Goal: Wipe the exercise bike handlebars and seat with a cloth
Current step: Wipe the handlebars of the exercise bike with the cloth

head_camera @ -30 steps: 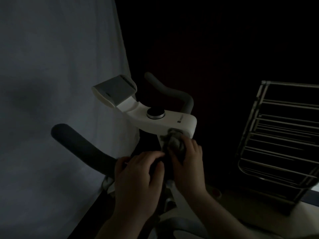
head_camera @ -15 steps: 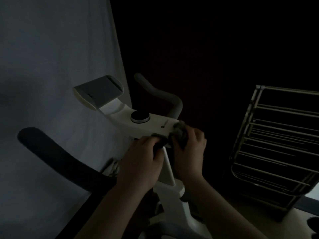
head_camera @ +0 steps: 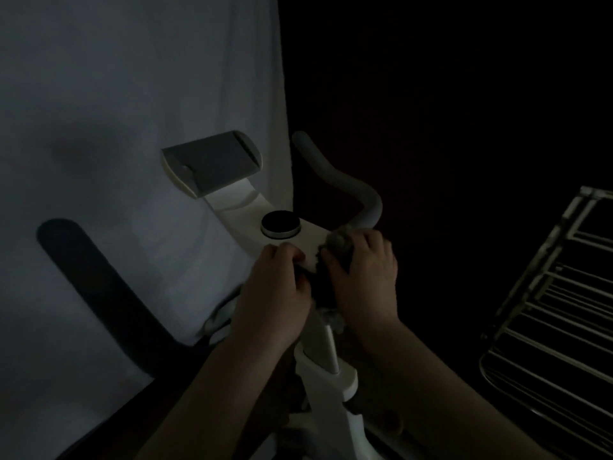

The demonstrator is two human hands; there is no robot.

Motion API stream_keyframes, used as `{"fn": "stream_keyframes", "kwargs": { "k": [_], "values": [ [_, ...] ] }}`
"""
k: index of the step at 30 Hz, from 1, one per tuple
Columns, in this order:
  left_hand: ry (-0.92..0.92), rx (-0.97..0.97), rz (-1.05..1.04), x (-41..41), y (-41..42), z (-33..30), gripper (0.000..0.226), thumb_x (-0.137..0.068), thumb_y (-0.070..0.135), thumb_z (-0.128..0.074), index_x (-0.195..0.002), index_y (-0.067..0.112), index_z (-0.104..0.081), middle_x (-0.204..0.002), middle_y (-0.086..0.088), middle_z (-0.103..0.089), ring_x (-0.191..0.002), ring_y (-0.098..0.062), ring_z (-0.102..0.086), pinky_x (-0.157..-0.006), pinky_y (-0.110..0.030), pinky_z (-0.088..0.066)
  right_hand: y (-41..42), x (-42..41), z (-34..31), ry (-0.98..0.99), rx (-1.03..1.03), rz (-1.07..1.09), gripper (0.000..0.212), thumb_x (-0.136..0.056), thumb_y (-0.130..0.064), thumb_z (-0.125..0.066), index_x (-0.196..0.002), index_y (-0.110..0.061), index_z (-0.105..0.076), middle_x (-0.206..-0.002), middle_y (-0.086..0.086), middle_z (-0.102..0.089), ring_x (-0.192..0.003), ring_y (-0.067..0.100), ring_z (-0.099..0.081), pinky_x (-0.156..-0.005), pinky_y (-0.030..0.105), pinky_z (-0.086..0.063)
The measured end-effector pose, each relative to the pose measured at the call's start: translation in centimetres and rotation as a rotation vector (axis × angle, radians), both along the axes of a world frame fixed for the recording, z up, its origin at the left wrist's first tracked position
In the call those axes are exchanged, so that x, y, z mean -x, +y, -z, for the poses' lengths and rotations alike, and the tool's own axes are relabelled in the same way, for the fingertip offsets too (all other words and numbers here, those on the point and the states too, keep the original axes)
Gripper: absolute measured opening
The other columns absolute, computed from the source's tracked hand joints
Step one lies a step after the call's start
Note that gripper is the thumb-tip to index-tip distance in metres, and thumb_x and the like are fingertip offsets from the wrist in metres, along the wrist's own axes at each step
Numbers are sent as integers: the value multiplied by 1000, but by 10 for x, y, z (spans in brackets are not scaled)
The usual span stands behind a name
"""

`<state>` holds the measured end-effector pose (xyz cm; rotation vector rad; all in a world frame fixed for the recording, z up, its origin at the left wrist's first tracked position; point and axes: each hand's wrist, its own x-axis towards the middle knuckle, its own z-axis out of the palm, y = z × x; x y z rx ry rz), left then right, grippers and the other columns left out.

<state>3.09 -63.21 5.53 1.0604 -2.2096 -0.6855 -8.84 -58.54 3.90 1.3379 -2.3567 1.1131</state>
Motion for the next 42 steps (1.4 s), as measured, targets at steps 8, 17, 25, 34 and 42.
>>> {"fn": "stream_keyframes", "kwargs": {
  "k": [8, 17, 25, 34, 42],
  "values": [
    [0, 86, -93, -3, 1, 9, 11, -93, 29, -54, -102, 29, -48, -100, 14, -48, -83, 1, -50, -64, -11, -36, 0, 26, 0, -130, 49, -256, 34, -90, -33, -58, -122, -22, -54, -121, -11, -48, -111, 2, -46, -85, 8, -36],
    [-84, 161, -104, -2, 9, 7, 11, -88, 36, -49, -98, 33, -50, -93, 19, -48, -84, 6, -49, -64, -9, -36, 16, 5, 38, -481, 420, -243, 42, -89, -32, -57, -128, -20, -50, -132, -10, -41, -122, 0, -43, -102, 30, -44],
    [-95, 175, -102, 1, 9, 7, 19, -86, 38, -44, -102, 31, -52, -98, 17, -52, -87, 1, -53, -71, -15, -43, 7, -14, 46, -696, 572, -167, 43, -88, -34, -57, -127, -42, -40, -141, -9, -37, -130, 2, -37, -105, 32, -41],
    [-11, 88, -162, 6, 8, 6, 24, -90, 33, -49, -113, 30, -50, -105, 17, -49, -96, -1, -50, -78, -16, -41, -1, 32, -2, -26, 37, -598, 35, -83, -22, -65, -118, -21, -60, -120, -9, -57, -113, 0, -46, -96, 11, -35],
    [-8, -12, -229, 6, -22, 3, 36, -94, 30, -52, -128, 21, -44, -118, 13, -36, -97, -1, -45, -72, -2, -35, -26, 22, -17, 89, -108, -732, 31, -84, -15, -59, -114, -20, -62, -113, -6, -61, -100, 2, -55, -88, 5, -34]
  ]
}}
